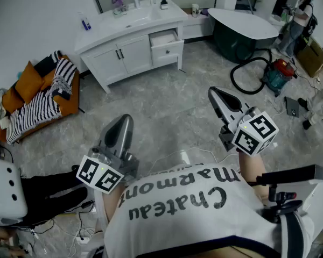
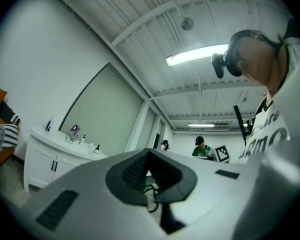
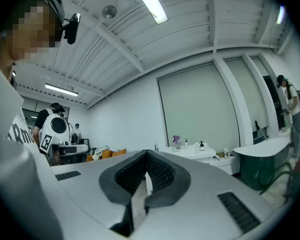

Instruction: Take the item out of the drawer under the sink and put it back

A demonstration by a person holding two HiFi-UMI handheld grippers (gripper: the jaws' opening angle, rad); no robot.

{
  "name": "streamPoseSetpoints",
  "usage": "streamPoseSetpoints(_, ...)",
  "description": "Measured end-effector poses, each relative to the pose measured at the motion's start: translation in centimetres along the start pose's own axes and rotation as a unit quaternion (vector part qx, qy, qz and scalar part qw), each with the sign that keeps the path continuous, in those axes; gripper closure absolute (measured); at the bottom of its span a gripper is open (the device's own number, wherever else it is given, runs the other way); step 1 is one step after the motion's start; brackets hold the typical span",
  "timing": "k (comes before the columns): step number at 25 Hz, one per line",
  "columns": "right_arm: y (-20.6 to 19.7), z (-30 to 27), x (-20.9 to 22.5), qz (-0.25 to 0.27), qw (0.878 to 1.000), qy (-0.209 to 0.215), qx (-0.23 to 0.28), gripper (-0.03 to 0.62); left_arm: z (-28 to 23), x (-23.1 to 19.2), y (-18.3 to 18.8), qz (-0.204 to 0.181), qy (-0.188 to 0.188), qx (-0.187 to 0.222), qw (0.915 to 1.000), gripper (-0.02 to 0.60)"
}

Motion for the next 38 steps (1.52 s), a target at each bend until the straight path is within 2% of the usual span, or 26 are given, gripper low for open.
streamPoseSetpoints(10,-0.1,-1.0,-0.4,-0.004,1.0,-0.005,0.003,0.582,0.7,-1.5,0.3,-0.003,0.015,0.003,0.9999,0.574)
streamPoseSetpoints(15,-0.2,-1.2,-0.6,-0.024,1.0,-0.004,0.013,0.582,1.0,-1.4,0.7,-0.011,-0.009,-0.008,0.9999,0.574)
streamPoseSetpoints(19,-2.5,-1.6,-0.8,-0.023,0.999,-0.029,-0.001,0.582,1.6,-2.9,-0.9,-0.026,0.001,-0.025,0.9993,0.574)
streamPoseSetpoints(22,-3.7,-2.0,0.0,-0.029,0.998,-0.048,-0.014,0.582,1.8,-4.0,-1.8,-0.034,0.01,-0.013,0.9993,0.574)
streamPoseSetpoints(26,-4.3,-3.8,2.2,-0.045,0.997,-0.061,-0.015,0.582,0.8,-6.1,-2.2,-0.077,0.028,0.015,0.9965,0.574)
streamPoseSetpoints(32,-4.2,-8.0,7.0,-0.059,0.996,-0.058,-0.021,0.582,-4.9,-8.5,-2.9,-0.053,0.004,0.0,0.9986,0.574)
streamPoseSetpoints(35,-3.4,-11.0,10.6,-0.079,0.996,-0.051,-0.011,0.582,-8.3,-10.5,-2.6,-0.041,0.01,0.008,0.9991,0.574)
streamPoseSetpoints(38,-2.2,-14.0,14.2,-0.074,0.996,-0.045,-0.006,0.582,-12.0,-12.7,-1.9,-0.042,0.018,0.014,0.9989,0.574)
Point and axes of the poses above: the fingertips, and each gripper's own axes: z backward along the fingers, x to its right, y out of its top, the point moved 6 cm from there along z, backward along the fingers, and after that the axes turned 5 degrees about -z, right-handed, at the moved point
